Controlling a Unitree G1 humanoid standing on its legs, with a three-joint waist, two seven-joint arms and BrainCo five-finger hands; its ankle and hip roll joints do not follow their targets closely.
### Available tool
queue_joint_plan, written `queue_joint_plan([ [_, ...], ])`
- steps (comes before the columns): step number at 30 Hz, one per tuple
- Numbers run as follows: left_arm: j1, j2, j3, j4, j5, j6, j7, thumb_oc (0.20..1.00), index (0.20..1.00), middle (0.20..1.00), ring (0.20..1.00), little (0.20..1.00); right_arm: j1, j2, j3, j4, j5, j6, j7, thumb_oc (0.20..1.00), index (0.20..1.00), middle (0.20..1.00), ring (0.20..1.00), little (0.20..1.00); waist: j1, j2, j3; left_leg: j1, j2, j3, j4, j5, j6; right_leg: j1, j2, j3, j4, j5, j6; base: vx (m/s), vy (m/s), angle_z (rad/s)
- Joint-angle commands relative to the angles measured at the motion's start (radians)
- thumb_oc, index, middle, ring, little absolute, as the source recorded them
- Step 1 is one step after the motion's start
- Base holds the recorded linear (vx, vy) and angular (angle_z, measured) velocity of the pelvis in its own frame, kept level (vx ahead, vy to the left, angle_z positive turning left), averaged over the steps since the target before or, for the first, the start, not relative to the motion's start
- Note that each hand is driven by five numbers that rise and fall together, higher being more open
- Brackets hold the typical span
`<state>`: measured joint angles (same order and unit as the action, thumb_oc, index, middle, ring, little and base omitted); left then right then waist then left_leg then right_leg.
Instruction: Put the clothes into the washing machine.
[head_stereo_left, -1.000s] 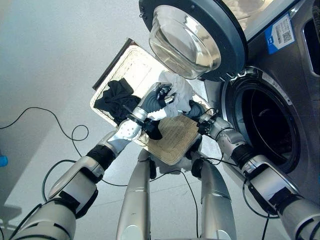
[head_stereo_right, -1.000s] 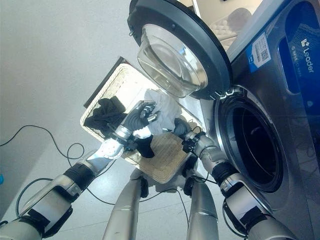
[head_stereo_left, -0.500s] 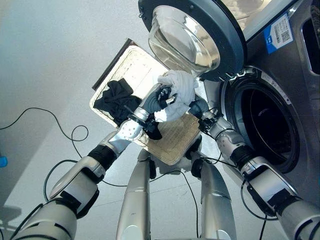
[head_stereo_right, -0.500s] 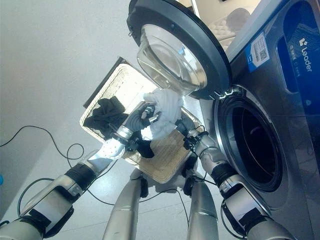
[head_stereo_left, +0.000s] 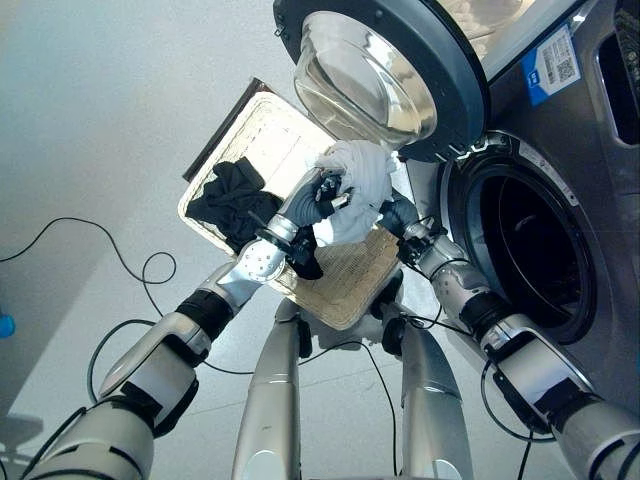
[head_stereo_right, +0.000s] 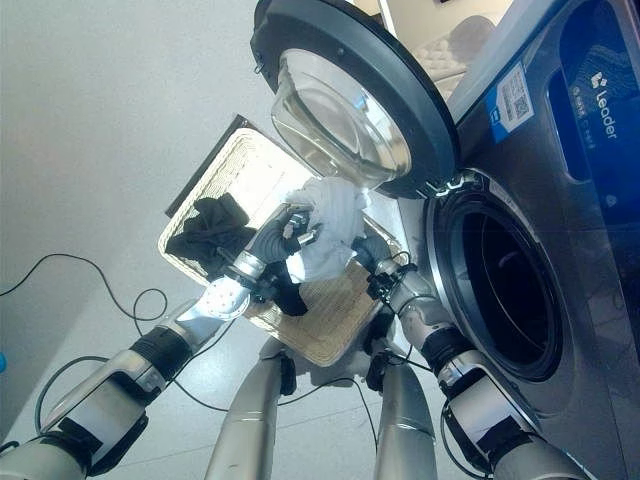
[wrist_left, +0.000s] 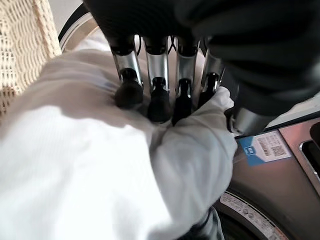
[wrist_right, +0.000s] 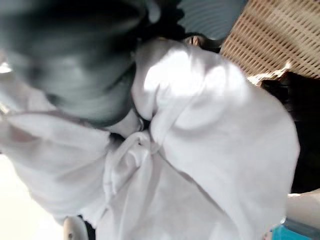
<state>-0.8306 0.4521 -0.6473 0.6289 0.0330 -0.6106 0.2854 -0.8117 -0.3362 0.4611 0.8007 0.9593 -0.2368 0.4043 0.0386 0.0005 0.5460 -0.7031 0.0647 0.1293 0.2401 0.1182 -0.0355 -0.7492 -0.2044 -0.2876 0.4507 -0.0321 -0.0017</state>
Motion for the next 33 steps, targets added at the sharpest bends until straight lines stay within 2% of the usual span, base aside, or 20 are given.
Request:
queue_joint_plan([
  [1, 0.001, -0.063, 0.011, 0.016, 0.066, 0.007, 0.003, 1.000, 1.000, 1.000, 1.000, 1.000, -0.048, 0.022, -0.035, -0.069, 0.064, -0.085, 0.047, 0.200, 0.200, 0.200, 0.200, 0.200, -0.017, 0.048, -0.026, 0.007, -0.029, 0.067, 0.026, -0.078, -0.051, -0.001, 0.027, -0.011, -0.012, 0.032, 0.120, -0.01, 0.011, -0.06],
  [8, 0.020, -0.070, 0.032, 0.065, 0.098, 0.021, 0.068, 1.000, 1.000, 1.000, 1.000, 1.000, 0.003, 0.034, -0.050, -0.021, 0.113, -0.084, 0.065, 0.200, 0.200, 0.200, 0.200, 0.200, -0.029, 0.046, -0.026, 0.011, -0.024, 0.079, 0.019, -0.078, -0.053, 0.000, 0.037, 0.000, -0.019, 0.030, 0.121, -0.01, 0.026, -0.05],
  [16, 0.066, -0.078, 0.079, 0.133, 0.131, -0.007, 0.167, 1.000, 1.000, 1.000, 1.000, 1.000, 0.115, 0.042, -0.086, 0.062, 0.185, -0.096, 0.110, 0.200, 0.200, 0.200, 0.200, 0.200, -0.054, 0.045, -0.026, 0.021, -0.018, 0.099, -0.003, -0.073, -0.056, 0.006, 0.060, 0.019, -0.045, 0.028, 0.119, -0.01, 0.051, -0.15],
  [23, 0.078, -0.081, 0.105, 0.163, 0.136, -0.015, 0.205, 1.000, 1.000, 1.000, 1.000, 1.000, 0.165, 0.044, -0.109, 0.088, 0.224, -0.112, 0.121, 0.200, 0.200, 0.200, 0.200, 0.200, -0.070, 0.046, -0.026, 0.021, -0.013, 0.109, -0.009, -0.071, -0.060, 0.005, 0.068, 0.031, -0.051, 0.024, 0.117, 0.00, 0.040, -0.12],
  [28, 0.085, -0.085, 0.126, 0.182, 0.130, -0.018, 0.254, 1.000, 1.000, 1.000, 1.000, 1.000, 0.179, 0.054, -0.137, 0.115, 0.318, -0.123, 0.121, 0.200, 0.200, 0.200, 0.200, 0.200, -0.076, 0.048, -0.026, 0.025, -0.010, 0.113, -0.012, -0.072, -0.061, 0.007, 0.072, 0.038, -0.051, 0.021, 0.118, 0.01, 0.035, -0.12],
  [29, 0.090, -0.089, 0.141, 0.196, 0.123, -0.021, 0.296, 1.000, 1.000, 1.000, 1.000, 1.000, 0.181, 0.057, -0.159, 0.139, 0.379, -0.128, 0.129, 0.200, 0.200, 0.200, 0.200, 0.200, -0.076, 0.049, -0.026, 0.027, -0.010, 0.113, -0.013, -0.072, -0.062, 0.010, 0.073, 0.041, -0.052, 0.018, 0.118, 0.01, 0.039, -0.09],
  [31, 0.094, -0.090, 0.153, 0.203, 0.115, -0.021, 0.317, 1.000, 1.000, 1.000, 1.000, 1.000, 0.182, 0.057, -0.175, 0.152, 0.417, -0.129, 0.138, 0.200, 0.200, 0.200, 0.200, 0.200, -0.077, 0.050, -0.026, 0.029, -0.009, 0.114, -0.012, -0.073, -0.063, 0.011, 0.073, 0.041, -0.050, 0.017, 0.119, 0.02, 0.039, -0.08],
  [32, 0.100, -0.094, 0.178, 0.216, 0.091, -0.022, 0.385, 1.000, 1.000, 1.000, 1.000, 1.000, 0.185, 0.061, -0.207, 0.179, 0.504, -0.134, 0.150, 0.200, 0.200, 0.200, 0.200, 0.200, -0.078, 0.051, -0.026, 0.034, -0.011, 0.113, -0.013, -0.074, -0.063, 0.015, 0.076, 0.045, -0.050, 0.014, 0.119, 0.03, 0.038, -0.07],
  [33, 0.102, -0.095, 0.182, 0.217, 0.083, -0.025, 0.396, 1.000, 1.000, 1.000, 1.000, 1.000, 0.185, 0.062, -0.213, 0.182, 0.516, -0.134, 0.151, 0.200, 0.200, 0.200, 0.200, 0.200, -0.078, 0.051, -0.026, 0.035, -0.011, 0.114, -0.014, -0.074, -0.063, 0.016, 0.076, 0.045, -0.050, 0.014, 0.119, 0.03, 0.044, -0.07],
])
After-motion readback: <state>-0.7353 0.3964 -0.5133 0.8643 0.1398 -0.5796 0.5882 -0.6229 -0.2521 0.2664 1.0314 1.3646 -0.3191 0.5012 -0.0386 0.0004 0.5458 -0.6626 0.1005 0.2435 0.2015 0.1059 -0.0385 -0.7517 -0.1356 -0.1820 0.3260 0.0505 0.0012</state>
